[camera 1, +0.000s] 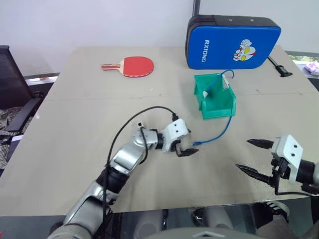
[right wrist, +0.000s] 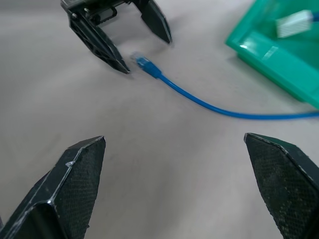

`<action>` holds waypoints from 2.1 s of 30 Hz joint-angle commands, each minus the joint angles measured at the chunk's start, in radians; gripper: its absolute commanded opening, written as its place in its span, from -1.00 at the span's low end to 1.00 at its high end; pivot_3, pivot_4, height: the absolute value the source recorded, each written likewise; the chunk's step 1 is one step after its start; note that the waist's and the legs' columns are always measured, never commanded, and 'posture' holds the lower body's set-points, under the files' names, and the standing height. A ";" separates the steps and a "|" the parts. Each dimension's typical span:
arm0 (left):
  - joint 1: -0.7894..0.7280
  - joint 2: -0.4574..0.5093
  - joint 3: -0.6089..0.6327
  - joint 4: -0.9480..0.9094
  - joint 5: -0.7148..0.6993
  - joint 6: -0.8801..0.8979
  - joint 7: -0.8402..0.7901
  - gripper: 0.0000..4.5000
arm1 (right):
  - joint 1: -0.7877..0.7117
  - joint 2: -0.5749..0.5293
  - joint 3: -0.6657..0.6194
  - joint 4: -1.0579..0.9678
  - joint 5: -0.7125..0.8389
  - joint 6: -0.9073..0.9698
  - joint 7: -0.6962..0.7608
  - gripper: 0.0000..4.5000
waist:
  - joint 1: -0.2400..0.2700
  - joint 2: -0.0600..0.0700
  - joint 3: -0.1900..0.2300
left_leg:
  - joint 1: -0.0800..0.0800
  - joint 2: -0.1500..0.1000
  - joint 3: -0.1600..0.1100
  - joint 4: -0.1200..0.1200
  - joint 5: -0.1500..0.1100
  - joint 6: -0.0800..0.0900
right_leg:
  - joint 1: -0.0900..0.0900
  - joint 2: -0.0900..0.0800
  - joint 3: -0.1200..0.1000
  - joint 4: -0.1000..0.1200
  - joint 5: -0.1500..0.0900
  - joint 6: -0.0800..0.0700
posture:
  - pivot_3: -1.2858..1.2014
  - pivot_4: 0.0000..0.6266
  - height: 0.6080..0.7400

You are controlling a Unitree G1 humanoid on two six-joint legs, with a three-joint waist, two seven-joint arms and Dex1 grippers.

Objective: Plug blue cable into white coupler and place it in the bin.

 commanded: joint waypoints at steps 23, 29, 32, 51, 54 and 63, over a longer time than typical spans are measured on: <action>-0.050 0.080 0.431 -0.247 -0.777 0.778 -0.203 -1.00 | -0.273 0.496 0.119 -0.001 0.842 0.478 -0.743 0.41 | -0.012 0.001 0.000 | -0.004 0.001 -0.003 0.000 0.000 0.000 | -0.002 -0.001 -0.001 -0.001 0.000 0.000 | 0.03 -0.52 0.87; -0.038 0.073 0.459 -0.288 -0.831 0.810 -0.134 -1.00 | -0.348 0.458 0.143 0.060 1.027 0.443 -0.859 0.41 | -0.013 0.000 0.000 | -0.006 0.000 -0.003 0.000 0.000 0.000 | -0.003 -0.001 -0.001 -0.002 0.000 0.000 | 0.03 -0.52 0.87; -0.034 0.072 0.463 -0.298 -0.848 0.812 -0.116 -1.00 | -0.359 0.427 0.167 0.077 1.067 0.427 -0.878 0.41 | -0.016 0.000 0.000 | -0.006 0.000 -0.003 0.000 0.000 0.000 | -0.003 -0.001 -0.001 -0.002 0.000 0.000 | 0.03 -0.52 0.87; -0.024 0.081 0.465 -0.294 -0.879 0.790 -0.104 -1.00 | -0.378 0.306 0.296 0.116 1.176 0.301 -0.890 0.41 | -0.022 0.000 0.000 | -0.005 0.000 -0.003 0.000 0.000 0.000 | -0.003 0.000 0.000 -0.001 0.000 0.000 | 0.03 -0.52 0.87; -0.018 0.084 0.465 -0.302 -0.881 0.788 -0.106 -1.00 | -0.389 0.297 0.317 0.127 1.161 0.289 -0.884 0.41 | -0.022 0.000 0.000 | -0.005 0.000 -0.002 0.000 0.000 0.000 | -0.003 0.000 0.000 -0.001 0.000 0.000 | 0.03 -0.52 0.87; 0.002 0.092 0.464 -0.317 -0.884 0.782 -0.112 -1.00 | -0.396 0.273 0.334 0.140 1.164 0.270 -0.871 -0.96 | -0.022 0.000 0.000 | -0.006 0.000 -0.002 0.000 0.000 0.000 | -0.003 0.000 0.000 -0.002 0.000 0.000 | 0.03 -0.52 0.87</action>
